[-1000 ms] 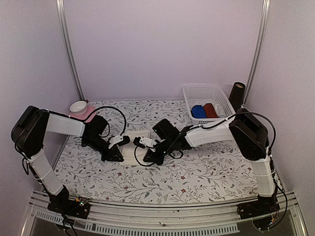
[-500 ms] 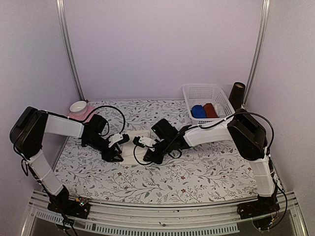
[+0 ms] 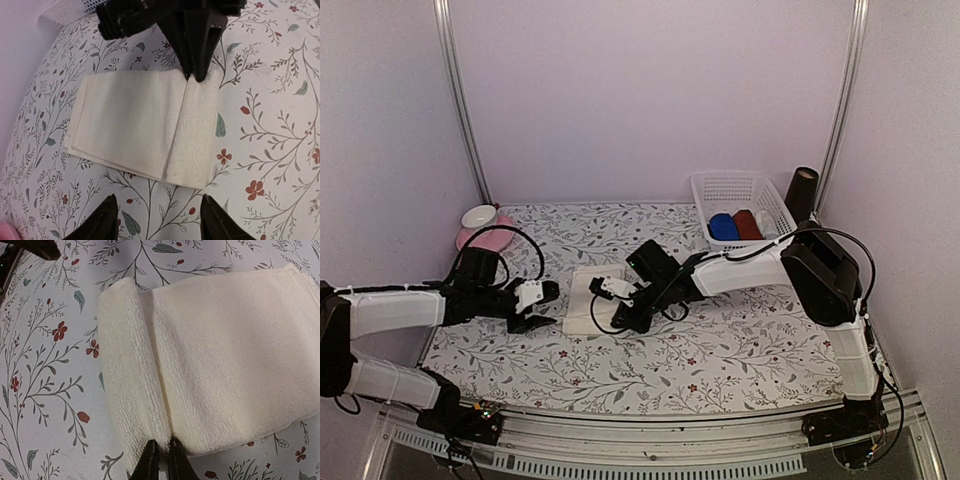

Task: Roll the towels
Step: Roll the towel at the center of the board.

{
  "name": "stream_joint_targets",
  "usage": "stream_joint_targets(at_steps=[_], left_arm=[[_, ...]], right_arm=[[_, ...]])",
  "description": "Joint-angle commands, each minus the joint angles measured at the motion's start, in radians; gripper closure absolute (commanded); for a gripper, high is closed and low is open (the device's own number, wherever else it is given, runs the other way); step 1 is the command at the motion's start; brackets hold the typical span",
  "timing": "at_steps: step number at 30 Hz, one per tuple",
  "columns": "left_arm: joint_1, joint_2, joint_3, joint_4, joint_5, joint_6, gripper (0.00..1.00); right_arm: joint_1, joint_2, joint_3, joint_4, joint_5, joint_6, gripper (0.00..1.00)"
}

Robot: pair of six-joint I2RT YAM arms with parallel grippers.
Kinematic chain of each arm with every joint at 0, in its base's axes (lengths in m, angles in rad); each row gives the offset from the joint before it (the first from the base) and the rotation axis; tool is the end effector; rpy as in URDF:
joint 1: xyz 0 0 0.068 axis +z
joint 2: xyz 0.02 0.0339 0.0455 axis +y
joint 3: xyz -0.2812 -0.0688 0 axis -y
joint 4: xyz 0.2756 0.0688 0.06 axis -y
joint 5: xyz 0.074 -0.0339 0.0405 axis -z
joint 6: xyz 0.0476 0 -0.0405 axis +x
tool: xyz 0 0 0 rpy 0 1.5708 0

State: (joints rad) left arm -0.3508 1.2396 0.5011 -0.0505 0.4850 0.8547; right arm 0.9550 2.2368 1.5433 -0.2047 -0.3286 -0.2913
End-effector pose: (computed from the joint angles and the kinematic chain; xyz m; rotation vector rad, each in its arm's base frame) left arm 0.2314 -0.1083 0.1559 1.4686 1.7283 -0.3087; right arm 0.2868 0.4319 0.1115 -1.5929 1.9656 0.6836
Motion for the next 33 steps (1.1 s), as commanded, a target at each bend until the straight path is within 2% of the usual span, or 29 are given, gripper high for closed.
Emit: stream_joint_targets(at_steps=[1, 6, 14, 26, 33], left_arm=[[-0.038, -0.121, -0.105, 0.118, 0.007, 0.158, 0.45], [-0.12, -0.161, -0.166, 0.141, -0.066, 0.217, 0.45], [-0.212, -0.013, -0.152, 0.157, -0.165, 0.244, 0.47], [-0.241, 0.138, -0.168, 0.336, -0.321, 0.231, 0.5], [-0.253, 0.167, -0.164, 0.316, -0.314, 0.241, 0.55]], right_arm=[[-0.009, 0.048, 0.014, -0.055, 0.005, 0.008, 0.93], [-0.01, 0.056, 0.023, -0.059, 0.004, 0.012, 0.93], [-0.011, 0.059, 0.024, -0.064, 0.003, 0.017, 0.93], [-0.012, 0.063, 0.023, -0.066, -0.007, 0.012, 0.94], [-0.013, 0.065, 0.024, -0.068, -0.007, 0.009, 0.94]])
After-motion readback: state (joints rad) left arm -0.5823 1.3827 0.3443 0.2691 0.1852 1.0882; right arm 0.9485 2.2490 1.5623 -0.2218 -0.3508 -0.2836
